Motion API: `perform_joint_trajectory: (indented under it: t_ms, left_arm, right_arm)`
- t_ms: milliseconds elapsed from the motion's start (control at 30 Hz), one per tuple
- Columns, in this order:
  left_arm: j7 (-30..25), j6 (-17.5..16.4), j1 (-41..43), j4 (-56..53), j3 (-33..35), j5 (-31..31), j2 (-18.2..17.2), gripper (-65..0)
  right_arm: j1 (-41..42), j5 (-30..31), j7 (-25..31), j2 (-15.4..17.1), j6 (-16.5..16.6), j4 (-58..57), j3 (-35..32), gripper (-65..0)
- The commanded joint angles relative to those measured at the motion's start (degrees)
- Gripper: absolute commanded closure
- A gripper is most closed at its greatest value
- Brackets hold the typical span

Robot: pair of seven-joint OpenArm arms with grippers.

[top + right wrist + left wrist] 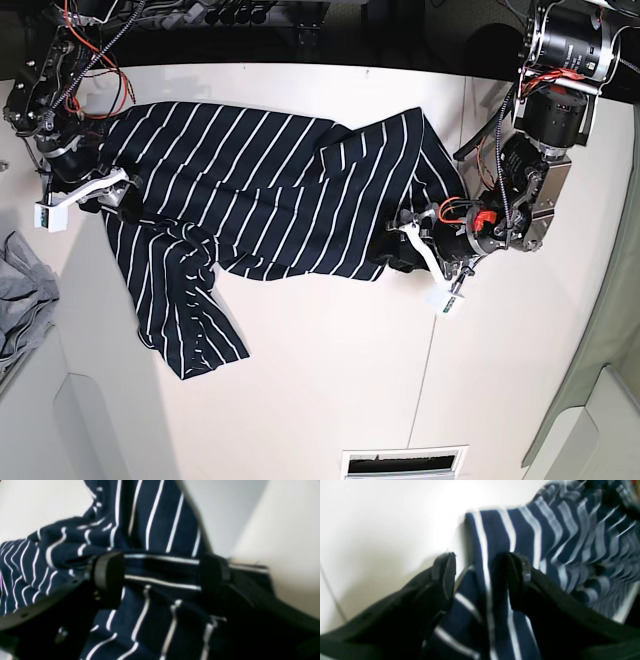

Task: Layout the t-shirt on the table in an organized manner, then fold the t-shirt properly
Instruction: 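Drag the grasped fold with the left gripper away from the right gripper, then grasp the shirt edges with both grippers and pull them outward to spread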

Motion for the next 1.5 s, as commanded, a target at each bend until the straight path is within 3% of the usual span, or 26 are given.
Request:
perform_joint_trajectory:
  t_ms: [0,33,67,167,200,367,567,633,800,900,1067,1167,1267,1400,1467]
  left_arm:
    - [-1.2,-1.3,-1.5,1.0,-0.3,-1.2,-0.2,-34.4]
    - [-1.2,-1.3,-1.5,1.0,-0.3,-1.2,0.2,-33.5]
    - [-0.7,-1.3,-1.5,1.0,-0.3,-1.2,0.5,-27.7]
    - [2.1,-1.3,-1.5,1.0,-0.3,-1.5,1.9,-0.5]
    - [3.1,-1.3,-1.5,1.0,-0.3,-1.9,2.1,0.0]
    - [7.2,-1.3,-1.4,1.1,-0.3,-8.0,2.2,0.0]
    - [8.3,-1.3,-1.4,11.2,-0.3,-8.6,-0.8,0.0]
    - [12.9,-1.3,-1.3,17.9,-0.3,-12.4,-3.4,0.0]
    - [29.4,-1.3,3.1,37.3,0.9,-33.9,-13.7,0.0]
    - [32.4,-1.3,10.6,51.3,1.8,-38.6,-18.9,0.0]
    - [35.2,-1.3,26.0,69.9,5.2,-39.0,-23.3,0.0]
    - [37.7,-1.3,31.9,71.8,8.9,-37.0,-24.4,0.0]
    - [38.7,-1.3,34.8,69.9,12.9,-29.7,-24.3,0.0]
    - [34.0,-1.3,34.8,65.0,15.6,-24.3,-24.3,-22.1]
    - [30.3,-1.3,34.7,63.3,15.1,-21.1,-24.3,-25.8]
  right_arm:
    - [0.7,1.1,1.5,0.7,0.4,0.9,0.1,-45.3]
    - [0.8,1.1,1.6,0.8,0.4,0.9,0.1,-45.3]
    - [0.8,1.2,1.6,0.9,0.4,0.9,0.1,-45.3]
    - [0.8,1.3,2.0,1.3,0.4,0.9,0.1,-45.3]
    - [0.8,1.5,2.0,1.3,0.4,0.9,0.1,-45.3]
    - [0.8,3.1,1.9,1.2,0.4,0.9,0.1,-45.3]
    - [0.8,2.9,2.0,1.3,0.3,0.9,0.1,-45.3]
    - [0.7,2.8,2.0,1.3,-1.0,0.9,0.1,-45.3]
    - [1.3,2.9,2.0,1.9,-2.8,0.9,0.1,-45.3]
    - [2.3,2.9,2.0,3.0,-3.7,0.9,0.1,-45.3]
    - [4.1,2.6,2.0,5.3,-5.7,0.9,0.2,-45.3]
    - [5.3,2.4,2.0,5.5,-6.1,0.9,0.2,-45.3]
    - [6.8,2.4,1.8,5.1,-6.0,0.7,0.0,-45.3]
    - [9.1,2.7,1.7,4.4,-3.3,-1.1,-2.2,-45.3]
    - [10.0,2.9,1.7,4.4,-0.7,-2.3,-5.6,-45.3]
